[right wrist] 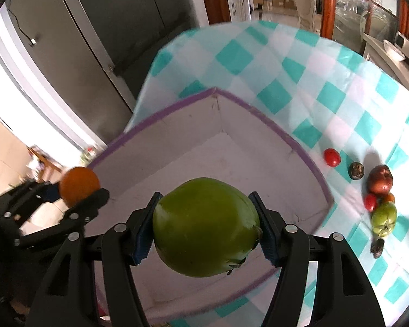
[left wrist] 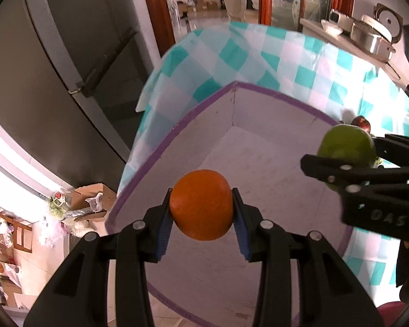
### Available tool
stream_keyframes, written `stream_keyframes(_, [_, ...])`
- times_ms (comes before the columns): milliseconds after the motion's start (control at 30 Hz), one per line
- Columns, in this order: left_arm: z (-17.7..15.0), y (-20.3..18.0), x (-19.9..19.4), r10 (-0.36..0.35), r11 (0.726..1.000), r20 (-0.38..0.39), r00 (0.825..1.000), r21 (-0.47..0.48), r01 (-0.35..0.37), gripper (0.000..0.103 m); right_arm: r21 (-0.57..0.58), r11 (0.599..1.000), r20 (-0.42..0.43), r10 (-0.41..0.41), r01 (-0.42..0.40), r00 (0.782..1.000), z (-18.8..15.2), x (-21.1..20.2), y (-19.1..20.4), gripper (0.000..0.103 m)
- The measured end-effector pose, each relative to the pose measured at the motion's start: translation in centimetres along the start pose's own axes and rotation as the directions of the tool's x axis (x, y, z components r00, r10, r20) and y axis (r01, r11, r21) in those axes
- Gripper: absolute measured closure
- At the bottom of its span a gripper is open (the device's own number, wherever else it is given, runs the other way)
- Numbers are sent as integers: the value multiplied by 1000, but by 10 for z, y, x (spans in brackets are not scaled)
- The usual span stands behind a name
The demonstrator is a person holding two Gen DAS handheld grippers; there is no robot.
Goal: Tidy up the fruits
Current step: 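Carry both fruits over the purple box and open both tools to drop them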
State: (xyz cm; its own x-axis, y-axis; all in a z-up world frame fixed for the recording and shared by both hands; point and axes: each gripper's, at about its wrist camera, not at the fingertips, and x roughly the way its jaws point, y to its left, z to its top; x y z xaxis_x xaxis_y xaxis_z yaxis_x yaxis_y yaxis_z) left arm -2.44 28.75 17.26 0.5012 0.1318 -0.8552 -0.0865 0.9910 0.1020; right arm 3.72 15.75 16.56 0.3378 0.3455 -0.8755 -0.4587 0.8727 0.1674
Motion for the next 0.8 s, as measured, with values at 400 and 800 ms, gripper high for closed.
stream_keyframes(400, [-2,-19,94,-46,997,-354,934,42,65,63,-47,983,-294,-181,175,938,2,92,-7,40])
stream_keyframes(800, [-12,7,131,-65,997,-432,900,10,77,61,-40,974,-409,-219,223,886,-4,131,-15,40])
